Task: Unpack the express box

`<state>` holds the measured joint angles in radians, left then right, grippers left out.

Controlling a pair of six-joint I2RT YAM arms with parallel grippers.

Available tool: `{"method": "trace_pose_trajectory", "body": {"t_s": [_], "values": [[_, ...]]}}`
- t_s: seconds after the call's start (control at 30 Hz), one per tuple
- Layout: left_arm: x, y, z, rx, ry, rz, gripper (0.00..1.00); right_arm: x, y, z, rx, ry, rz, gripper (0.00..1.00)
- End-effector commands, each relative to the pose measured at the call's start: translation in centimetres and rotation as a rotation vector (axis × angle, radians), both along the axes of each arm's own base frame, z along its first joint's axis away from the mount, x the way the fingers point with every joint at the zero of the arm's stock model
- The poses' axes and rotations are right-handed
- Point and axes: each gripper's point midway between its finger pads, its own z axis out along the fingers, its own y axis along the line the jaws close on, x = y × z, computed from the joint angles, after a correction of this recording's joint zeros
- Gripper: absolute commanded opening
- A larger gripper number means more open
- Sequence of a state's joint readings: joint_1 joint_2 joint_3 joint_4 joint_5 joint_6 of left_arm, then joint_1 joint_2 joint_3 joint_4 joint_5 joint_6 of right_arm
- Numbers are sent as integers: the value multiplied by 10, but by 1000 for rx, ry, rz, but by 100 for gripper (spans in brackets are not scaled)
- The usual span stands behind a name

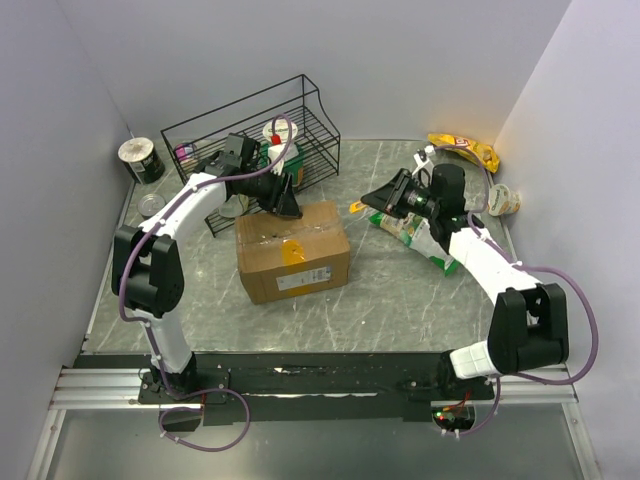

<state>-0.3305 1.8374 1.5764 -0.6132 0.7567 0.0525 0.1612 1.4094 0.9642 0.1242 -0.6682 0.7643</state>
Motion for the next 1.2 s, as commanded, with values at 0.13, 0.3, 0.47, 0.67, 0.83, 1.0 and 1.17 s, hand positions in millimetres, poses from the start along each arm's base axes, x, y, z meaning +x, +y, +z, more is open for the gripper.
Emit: {"method": "trace_pose_trajectory", "body": {"t_s": [0.13, 0.3, 0.47, 0.67, 0.83, 1.0, 1.17], "values": [[12, 4, -16, 53, -7, 41, 38, -16, 0, 23, -10, -68, 22, 0], [14, 4, -16, 56, -12, 48, 36, -23, -1, 22, -15, -60, 22, 0], [14, 3, -15, 48, -12, 41, 35, -18, -10, 25, -28, -86, -23, 0], [14, 3, -15, 48, -14, 44, 34, 6, -19, 40, -11, -174, -124, 0], [13, 4, -13, 51, -14, 51, 33, 16, -12, 41, -1, -159, -124, 0], [15, 4, -13, 53, -16, 57, 33, 16, -5, 29, -2, -117, -109, 0], [15, 4, -12, 49, -18, 59, 33, 16, 1, 23, 25, -77, -100, 0]]}}
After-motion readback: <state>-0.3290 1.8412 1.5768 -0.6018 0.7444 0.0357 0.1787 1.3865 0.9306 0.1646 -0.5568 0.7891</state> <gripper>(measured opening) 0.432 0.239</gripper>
